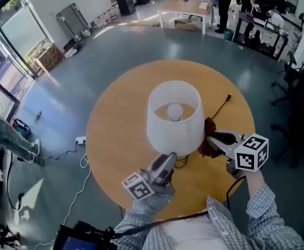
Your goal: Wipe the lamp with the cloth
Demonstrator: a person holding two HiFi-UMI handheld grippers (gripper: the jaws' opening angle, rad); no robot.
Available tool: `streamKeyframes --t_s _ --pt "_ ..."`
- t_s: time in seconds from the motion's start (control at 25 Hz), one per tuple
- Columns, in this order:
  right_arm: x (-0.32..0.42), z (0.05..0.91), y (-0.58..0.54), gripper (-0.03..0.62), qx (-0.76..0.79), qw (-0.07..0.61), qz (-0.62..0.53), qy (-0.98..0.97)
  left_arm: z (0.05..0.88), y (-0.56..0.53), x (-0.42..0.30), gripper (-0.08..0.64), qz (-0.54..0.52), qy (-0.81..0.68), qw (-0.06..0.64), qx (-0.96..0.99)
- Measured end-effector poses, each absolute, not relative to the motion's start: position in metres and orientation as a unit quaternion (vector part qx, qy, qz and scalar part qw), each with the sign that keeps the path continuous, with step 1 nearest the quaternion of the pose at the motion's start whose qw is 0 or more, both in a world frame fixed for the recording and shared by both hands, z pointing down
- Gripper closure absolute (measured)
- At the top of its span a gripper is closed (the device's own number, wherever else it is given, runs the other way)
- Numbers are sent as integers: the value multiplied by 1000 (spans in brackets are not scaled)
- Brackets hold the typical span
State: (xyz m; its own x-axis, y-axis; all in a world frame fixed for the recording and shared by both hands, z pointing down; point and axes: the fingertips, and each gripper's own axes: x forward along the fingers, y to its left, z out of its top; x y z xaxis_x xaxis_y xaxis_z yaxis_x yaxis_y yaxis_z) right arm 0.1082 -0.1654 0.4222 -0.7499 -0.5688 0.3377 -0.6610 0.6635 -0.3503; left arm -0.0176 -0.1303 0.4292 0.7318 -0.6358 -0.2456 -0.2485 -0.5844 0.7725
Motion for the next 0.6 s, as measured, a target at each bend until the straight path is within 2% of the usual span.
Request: streamKeyframes --t_s 0.2,0.32,0.44,0.6 --pt "103 427 -155 542 355 53 259 -897 441 -123 -31 371 -232 -298 370 849" --pt "104 431 -151 541 355 41 268 -895 438 -112 -46 371 -197 -307 341 867" --pt "107 434 -148 542 353 49 260 -898 416 -104 -63 371 -145 -304 280 899" --pt "113 439 -146 541 351 67 246 -901 368 -109 -72 371 -81 -304 165 935"
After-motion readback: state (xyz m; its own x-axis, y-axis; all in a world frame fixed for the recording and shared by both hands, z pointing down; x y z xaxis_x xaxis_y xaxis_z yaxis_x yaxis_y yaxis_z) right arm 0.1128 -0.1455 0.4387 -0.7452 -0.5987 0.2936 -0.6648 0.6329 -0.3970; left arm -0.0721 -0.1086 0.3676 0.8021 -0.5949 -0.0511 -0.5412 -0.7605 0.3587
